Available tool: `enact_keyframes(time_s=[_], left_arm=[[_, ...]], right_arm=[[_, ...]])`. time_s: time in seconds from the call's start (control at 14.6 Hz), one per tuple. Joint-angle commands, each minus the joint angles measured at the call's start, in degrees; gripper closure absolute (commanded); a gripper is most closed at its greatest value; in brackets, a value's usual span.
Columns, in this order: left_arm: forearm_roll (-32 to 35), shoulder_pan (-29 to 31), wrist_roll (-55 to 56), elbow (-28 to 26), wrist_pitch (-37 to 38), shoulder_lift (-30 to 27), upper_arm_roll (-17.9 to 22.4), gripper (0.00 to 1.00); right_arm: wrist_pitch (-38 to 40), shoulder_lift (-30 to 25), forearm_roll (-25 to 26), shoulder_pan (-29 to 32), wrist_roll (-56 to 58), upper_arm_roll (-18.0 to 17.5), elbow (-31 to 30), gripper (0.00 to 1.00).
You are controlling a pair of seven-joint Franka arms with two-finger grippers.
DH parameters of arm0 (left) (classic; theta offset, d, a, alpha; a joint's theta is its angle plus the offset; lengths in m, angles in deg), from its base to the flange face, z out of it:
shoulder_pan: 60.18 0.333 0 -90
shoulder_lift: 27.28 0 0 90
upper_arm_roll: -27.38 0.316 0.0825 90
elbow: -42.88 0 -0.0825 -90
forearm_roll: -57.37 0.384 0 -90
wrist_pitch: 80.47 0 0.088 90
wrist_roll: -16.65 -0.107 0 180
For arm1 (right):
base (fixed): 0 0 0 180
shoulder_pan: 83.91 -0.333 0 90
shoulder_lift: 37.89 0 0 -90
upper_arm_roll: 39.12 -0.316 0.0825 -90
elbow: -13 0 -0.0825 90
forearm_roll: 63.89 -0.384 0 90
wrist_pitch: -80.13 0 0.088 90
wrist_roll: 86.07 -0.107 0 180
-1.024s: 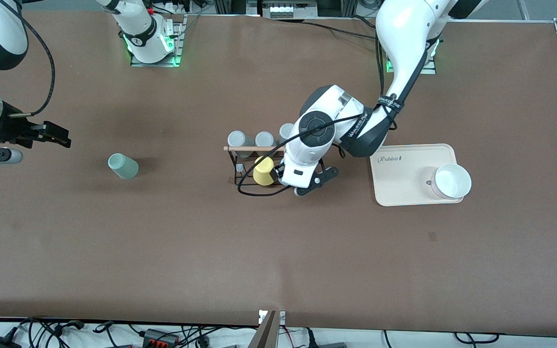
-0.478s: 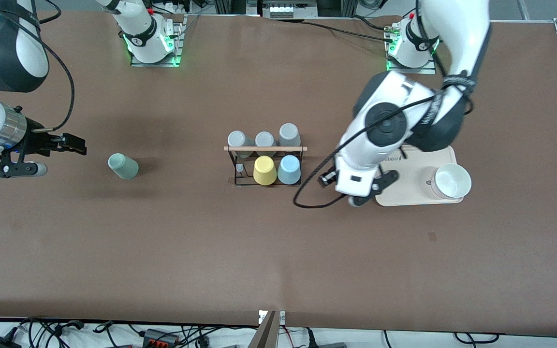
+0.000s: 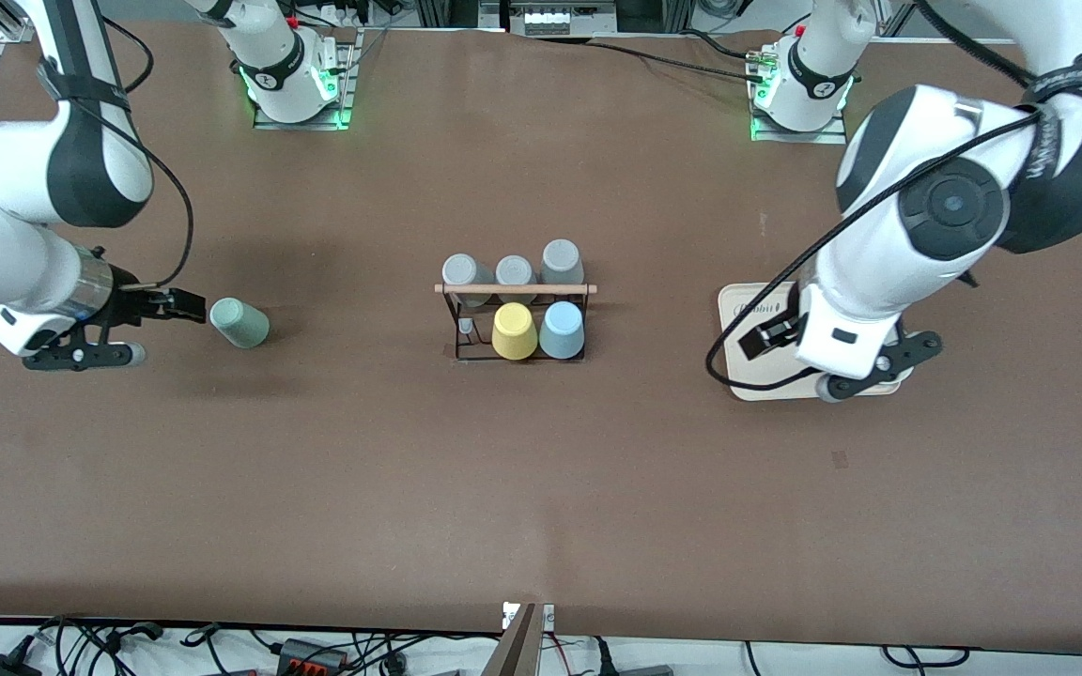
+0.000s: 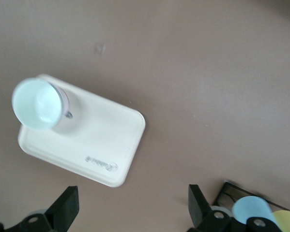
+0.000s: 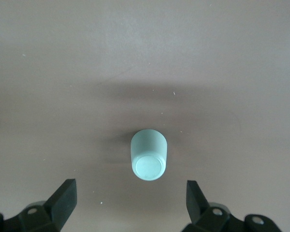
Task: Hang scattered cups on rack with three cups
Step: 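Release the blue cup with the left gripper while the right gripper reaches the green cup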
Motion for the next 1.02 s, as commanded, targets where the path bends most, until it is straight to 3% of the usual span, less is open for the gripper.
enact_keyframes(time_s=[0.0,0.41,0.61,0.96], left_arm=[[-0.1,5.2,-9.7,-4.9,0.1,-5.4,-1.4,0.0],[-4.2,14.3,-29.1,-10.5,0.2,-13.8,-1.4,0.0],[-5.9,18.6,-37.8,-14.6,0.2,-19.0,-1.4,0.0],[-5.8,19.0,-41.0,-20.8,-0.9,-25.5,-1.5,0.0]], right_arm=[[-2.1,2.1,0.5,-0.2,-1.4,-0.2,-1.7,0.0],[-3.6,7.5,0.6,-0.1,-1.4,0.0,-2.8,0.0],[-7.6,8.3,0.6,0.0,-2.0,0.2,-6.2,0.0],[-9.3,8.3,0.8,0.3,-1.8,0.6,-9.1,0.0]])
